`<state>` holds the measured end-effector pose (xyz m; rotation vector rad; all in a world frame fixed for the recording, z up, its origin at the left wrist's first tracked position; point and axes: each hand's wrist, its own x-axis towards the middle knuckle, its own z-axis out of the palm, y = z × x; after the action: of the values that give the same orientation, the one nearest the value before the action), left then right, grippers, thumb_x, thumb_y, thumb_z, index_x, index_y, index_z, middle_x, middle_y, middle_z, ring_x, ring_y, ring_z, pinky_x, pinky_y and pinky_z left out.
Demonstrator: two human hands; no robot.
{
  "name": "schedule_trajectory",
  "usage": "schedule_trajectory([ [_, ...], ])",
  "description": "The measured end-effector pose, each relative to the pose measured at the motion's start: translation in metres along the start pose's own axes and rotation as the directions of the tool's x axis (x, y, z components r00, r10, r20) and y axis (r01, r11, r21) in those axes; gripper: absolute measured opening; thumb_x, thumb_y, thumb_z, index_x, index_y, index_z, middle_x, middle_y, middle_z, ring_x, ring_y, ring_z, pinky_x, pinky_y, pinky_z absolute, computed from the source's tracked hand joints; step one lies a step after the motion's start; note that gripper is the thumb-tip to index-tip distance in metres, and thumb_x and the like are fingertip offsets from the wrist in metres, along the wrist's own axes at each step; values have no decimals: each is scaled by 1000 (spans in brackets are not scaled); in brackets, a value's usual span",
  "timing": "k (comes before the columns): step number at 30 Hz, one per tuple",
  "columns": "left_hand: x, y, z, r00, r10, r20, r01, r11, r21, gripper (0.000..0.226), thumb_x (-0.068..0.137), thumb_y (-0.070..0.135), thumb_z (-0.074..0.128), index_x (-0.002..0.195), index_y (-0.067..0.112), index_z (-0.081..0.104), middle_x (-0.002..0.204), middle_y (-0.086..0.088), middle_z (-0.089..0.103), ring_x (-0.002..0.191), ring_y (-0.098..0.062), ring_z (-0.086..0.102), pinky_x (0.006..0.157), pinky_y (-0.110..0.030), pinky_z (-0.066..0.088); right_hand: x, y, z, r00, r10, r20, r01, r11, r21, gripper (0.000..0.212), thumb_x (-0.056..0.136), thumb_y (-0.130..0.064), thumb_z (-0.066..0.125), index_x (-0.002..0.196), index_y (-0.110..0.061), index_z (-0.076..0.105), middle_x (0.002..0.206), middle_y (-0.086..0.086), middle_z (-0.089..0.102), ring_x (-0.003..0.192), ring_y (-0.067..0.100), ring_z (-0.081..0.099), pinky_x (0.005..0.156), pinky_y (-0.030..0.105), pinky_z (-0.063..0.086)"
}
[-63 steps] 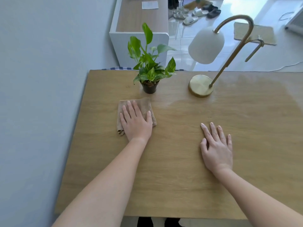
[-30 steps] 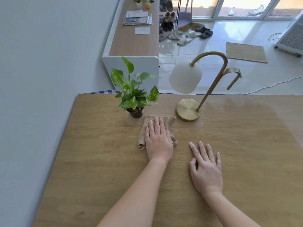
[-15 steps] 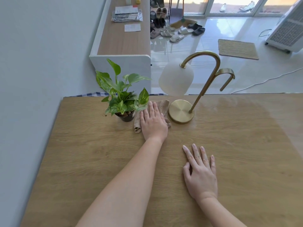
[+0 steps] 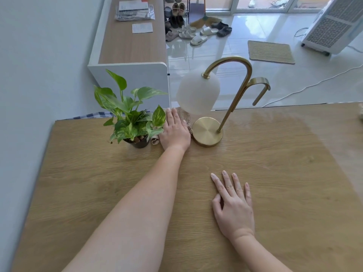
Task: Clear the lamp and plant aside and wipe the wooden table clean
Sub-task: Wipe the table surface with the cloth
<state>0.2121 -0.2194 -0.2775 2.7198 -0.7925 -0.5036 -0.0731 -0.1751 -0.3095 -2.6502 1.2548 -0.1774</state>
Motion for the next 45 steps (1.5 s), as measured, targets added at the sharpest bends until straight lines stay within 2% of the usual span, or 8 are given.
schedule_trajectory([
  [11, -12, -16, 7, 999, 53, -2, -53, 997, 62, 67, 115, 48, 16, 172, 21, -6, 180, 0, -13, 165, -26, 13, 130, -46, 13, -1, 1, -2, 1000, 7, 18, -7, 1000, -4, 65, 98, -39, 39, 162, -51, 32, 169, -12, 35, 162, 15, 23, 132, 51, 13],
  [17, -49, -32, 22, 998, 62, -23, -60, 995, 82, 68, 114, 51, 13, 171, 20, -9, 180, -1, -13, 167, -26, -4, 134, -46, -5, 0, -1, -4, 999, 13, 50, -12, 1000, -7, 65, 98, -41, 35, 163, -52, 29, 170, -13, 31, 163, 14, 19, 133, 50, 11],
  [31, -193, -69, 48, 993, 83, -82, -77, 994, 80, 71, 114, 55, 15, 171, 21, -10, 179, -1, -14, 167, -23, -8, 135, -47, 0, -4, -7, -16, 997, 8, 75, -10, 999, 39, 60, 104, -40, 33, 163, -52, 29, 173, -12, 29, 164, 15, 16, 134, 47, 3],
  [38, -268, -86, 52, 996, 43, -73, -45, 999, -22, 74, 112, 59, 20, 171, 24, -7, 178, 4, -13, 166, -20, -8, 134, -44, -2, -11, -8, -22, 992, 0, 123, -7, 999, 52, 60, 107, -37, 36, 165, -51, 25, 175, -12, 23, 164, 14, 11, 133, 48, 0],
  [40, -273, -93, 42, 997, 68, -32, -71, 990, -123, 74, 111, 60, 26, 173, 26, 2, 178, 8, -7, 166, -14, -7, 135, -41, -2, -10, -11, -25, 988, 20, 156, -34, 996, 87, 60, 108, -36, 35, 165, -49, 25, 176, -11, 20, 165, 15, 7, 133, 49, -4],
  [42, -275, -104, 24, 997, 63, -43, -75, 936, -343, 67, 112, 55, 36, 171, 27, 24, 177, 13, 17, 164, -6, 8, 135, -36, 11, -9, -23, -32, 978, 65, 198, -98, 982, 163, 58, 109, -33, 36, 166, -39, 31, 176, -6, 21, 165, 19, 6, 133, 51, -3],
  [43, -277, -114, 16, 996, 42, -83, -73, 904, -420, 60, 112, 51, 41, 167, 27, 35, 173, 13, 31, 161, -3, 20, 133, -33, 19, -11, -33, -36, 979, 68, 194, -110, 971, 212, 56, 110, -31, 37, 166, -33, 34, 176, -1, 24, 165, 22, 8, 134, 51, 1],
  [45, -279, -141, 3, 980, -5, -200, -83, 898, -433, 49, 113, 41, 44, 159, 25, 50, 162, 11, 49, 152, -3, 36, 128, -29, 30, -21, -65, -42, 993, -22, 119, -12, 962, 272, 56, 111, -31, 40, 166, -25, 33, 175, 1, 23, 165, 22, 6, 134, 48, 6],
])
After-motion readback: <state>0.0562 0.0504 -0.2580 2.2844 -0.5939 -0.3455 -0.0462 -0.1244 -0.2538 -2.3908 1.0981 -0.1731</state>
